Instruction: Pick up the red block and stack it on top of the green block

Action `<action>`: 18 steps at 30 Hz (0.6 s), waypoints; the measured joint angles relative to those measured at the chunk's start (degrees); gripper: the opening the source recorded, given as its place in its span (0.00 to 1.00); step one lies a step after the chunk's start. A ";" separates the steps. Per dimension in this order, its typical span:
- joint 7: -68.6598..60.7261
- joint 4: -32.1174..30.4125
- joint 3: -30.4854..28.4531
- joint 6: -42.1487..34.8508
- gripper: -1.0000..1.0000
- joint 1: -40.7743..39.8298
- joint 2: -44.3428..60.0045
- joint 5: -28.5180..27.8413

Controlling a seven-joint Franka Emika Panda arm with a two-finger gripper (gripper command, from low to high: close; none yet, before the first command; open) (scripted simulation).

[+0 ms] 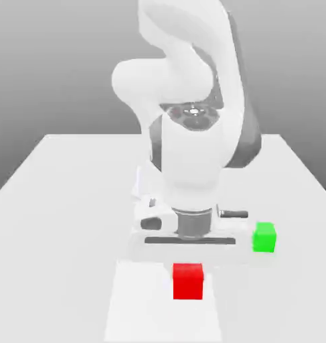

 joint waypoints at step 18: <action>12.74 -14.73 11.28 12.73 1.00 15.69 -1.81 -4.16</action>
